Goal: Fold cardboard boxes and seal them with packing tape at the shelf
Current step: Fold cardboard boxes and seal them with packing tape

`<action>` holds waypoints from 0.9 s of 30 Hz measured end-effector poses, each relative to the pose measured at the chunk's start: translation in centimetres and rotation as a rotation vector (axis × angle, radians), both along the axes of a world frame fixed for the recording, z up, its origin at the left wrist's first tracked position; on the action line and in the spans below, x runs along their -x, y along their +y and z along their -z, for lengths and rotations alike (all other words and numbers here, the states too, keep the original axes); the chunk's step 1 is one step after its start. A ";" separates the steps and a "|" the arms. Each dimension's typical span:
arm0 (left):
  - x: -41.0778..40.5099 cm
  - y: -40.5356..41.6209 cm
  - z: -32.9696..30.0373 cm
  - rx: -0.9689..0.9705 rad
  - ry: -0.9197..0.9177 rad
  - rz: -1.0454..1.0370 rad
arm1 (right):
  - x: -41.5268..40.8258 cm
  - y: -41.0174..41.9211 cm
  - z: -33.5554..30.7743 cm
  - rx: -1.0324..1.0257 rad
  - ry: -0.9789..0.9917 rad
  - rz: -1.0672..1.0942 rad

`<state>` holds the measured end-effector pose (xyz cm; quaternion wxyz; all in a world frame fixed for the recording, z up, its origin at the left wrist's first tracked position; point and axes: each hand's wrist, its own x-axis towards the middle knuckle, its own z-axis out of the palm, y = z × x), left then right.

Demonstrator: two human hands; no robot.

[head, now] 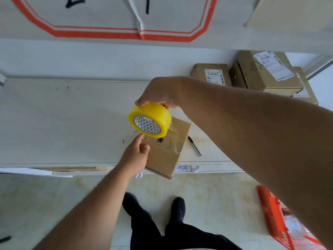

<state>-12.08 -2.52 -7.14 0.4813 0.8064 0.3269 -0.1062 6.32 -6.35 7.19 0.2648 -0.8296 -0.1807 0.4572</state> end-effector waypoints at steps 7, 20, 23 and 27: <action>1.7 -2.5 2.5 -0.706 -0.358 -0.018 | 0.5 0.0 0.2 -0.035 0.139 0.118; -0.4 -5.4 -1.1 -0.141 -0.235 -0.180 | 0.8 0.0 2.1 -0.185 0.285 0.397; -1.2 -5.7 -0.2 -0.199 -0.228 -0.234 | 0.9 0.1 2.0 -0.192 0.249 0.388; 0.1 -5.9 1.9 -0.456 -0.367 -0.065 | 1.4 0.6 2.6 -0.187 0.207 0.406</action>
